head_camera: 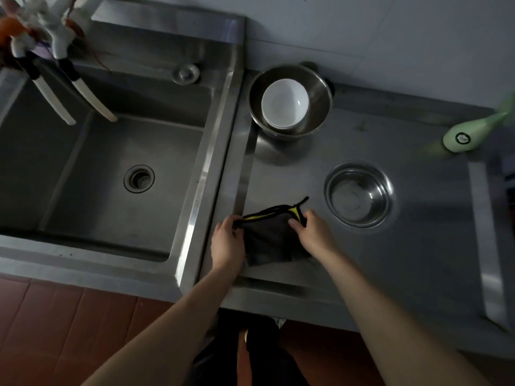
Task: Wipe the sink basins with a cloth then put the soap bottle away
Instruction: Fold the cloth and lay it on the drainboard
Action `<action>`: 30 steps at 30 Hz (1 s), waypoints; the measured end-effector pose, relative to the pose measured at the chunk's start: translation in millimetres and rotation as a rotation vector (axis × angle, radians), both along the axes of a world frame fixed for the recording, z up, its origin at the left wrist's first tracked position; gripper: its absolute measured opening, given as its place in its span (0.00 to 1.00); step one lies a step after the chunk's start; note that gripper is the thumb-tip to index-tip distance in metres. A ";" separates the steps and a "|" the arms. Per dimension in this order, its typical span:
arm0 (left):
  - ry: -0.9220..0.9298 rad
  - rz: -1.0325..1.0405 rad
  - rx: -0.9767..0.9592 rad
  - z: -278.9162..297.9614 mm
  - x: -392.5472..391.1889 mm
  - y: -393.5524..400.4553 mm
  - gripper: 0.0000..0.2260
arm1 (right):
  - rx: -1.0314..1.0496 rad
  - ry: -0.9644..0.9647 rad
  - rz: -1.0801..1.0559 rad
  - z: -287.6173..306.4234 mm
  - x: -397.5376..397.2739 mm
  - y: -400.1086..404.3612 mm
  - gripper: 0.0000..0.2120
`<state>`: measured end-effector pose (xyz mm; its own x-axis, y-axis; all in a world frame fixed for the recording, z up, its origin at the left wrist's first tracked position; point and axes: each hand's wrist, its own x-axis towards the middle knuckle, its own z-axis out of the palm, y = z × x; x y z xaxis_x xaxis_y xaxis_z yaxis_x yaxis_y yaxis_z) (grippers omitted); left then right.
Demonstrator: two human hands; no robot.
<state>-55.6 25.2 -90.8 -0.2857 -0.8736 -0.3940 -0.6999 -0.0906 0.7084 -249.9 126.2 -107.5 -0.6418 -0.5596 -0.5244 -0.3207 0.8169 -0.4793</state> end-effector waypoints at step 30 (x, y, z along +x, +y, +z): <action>0.329 -0.294 -0.032 12.5 -15.8 -23.0 0.18 | -0.292 0.294 0.240 -14.0 8.2 20.5 0.10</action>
<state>-71.4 2.2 -78.2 -0.6300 -0.7465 -0.2144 -0.4289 0.1043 0.8973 -241.6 146.8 -121.5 -0.5739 -0.8072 -0.1384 -0.6404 0.5477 -0.5384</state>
